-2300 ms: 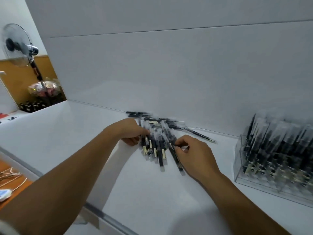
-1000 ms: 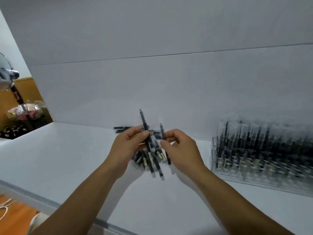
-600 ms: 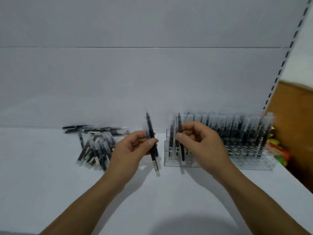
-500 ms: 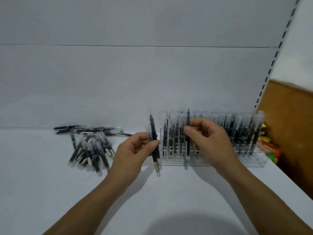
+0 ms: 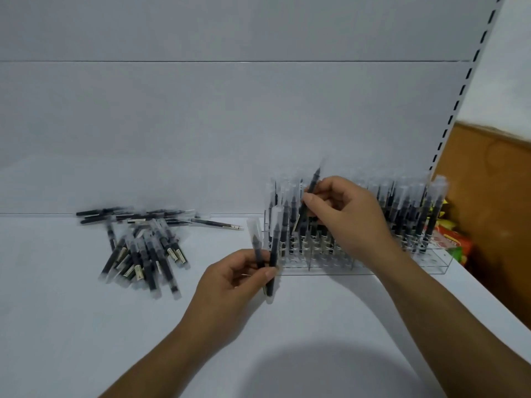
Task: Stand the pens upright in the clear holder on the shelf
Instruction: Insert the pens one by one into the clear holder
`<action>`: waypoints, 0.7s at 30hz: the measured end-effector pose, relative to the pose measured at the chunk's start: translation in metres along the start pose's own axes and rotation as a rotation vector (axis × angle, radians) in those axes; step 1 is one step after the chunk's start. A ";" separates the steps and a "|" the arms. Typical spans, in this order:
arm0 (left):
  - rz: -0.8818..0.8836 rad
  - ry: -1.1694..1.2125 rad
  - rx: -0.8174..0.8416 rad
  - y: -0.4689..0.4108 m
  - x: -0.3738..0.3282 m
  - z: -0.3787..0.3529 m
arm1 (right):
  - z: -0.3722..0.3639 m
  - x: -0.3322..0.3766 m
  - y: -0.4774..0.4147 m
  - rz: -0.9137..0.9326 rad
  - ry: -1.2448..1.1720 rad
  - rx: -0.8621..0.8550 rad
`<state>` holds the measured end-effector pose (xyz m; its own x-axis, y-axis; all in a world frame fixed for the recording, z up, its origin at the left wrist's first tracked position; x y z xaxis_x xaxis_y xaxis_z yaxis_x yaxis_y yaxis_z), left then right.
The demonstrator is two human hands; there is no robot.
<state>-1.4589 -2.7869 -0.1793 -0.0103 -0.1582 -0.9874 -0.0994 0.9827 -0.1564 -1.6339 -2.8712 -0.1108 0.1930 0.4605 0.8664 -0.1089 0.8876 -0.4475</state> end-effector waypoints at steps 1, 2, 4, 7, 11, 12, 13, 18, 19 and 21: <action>0.009 0.025 -0.007 -0.001 0.001 0.001 | -0.001 -0.001 -0.001 0.006 0.026 0.008; 0.018 0.052 -0.012 -0.001 0.002 0.001 | -0.002 -0.002 -0.001 0.013 0.050 0.017; 0.024 0.068 -0.022 -0.002 0.002 0.002 | -0.004 -0.004 0.000 0.020 0.111 0.047; -0.001 0.020 -0.013 -0.001 0.000 0.002 | -0.007 -0.007 0.003 0.000 0.249 0.123; -0.041 -0.054 -0.011 -0.001 -0.002 0.002 | -0.010 -0.014 0.007 -0.043 0.394 0.170; -0.048 -0.062 -0.019 -0.001 -0.002 0.003 | -0.010 -0.015 0.008 -0.045 0.409 0.168; -0.048 -0.055 -0.024 -0.001 -0.002 0.003 | -0.011 -0.015 0.009 -0.041 0.431 0.171; -0.040 -0.039 -0.013 0.000 -0.002 0.001 | -0.014 -0.014 0.012 -0.010 0.517 0.158; -0.042 -0.043 -0.016 0.000 -0.003 0.001 | -0.013 -0.013 0.013 -0.003 0.526 0.155; -0.043 -0.036 -0.024 0.000 -0.004 0.001 | -0.009 -0.014 0.018 0.000 0.511 0.139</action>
<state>-1.4575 -2.7859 -0.1753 0.0297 -0.1958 -0.9802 -0.1232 0.9724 -0.1980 -1.6299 -2.8614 -0.1327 0.6395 0.4368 0.6327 -0.2303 0.8940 -0.3844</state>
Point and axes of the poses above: each hand's wrist, its own y-axis away from the middle knuckle, its own z-axis out of the back of the hand, x = y × z, the point moved 3 cm from there along -y, towards the middle knuckle, and after that the axes turned 7 degrees about -y, right-handed, at the moved point
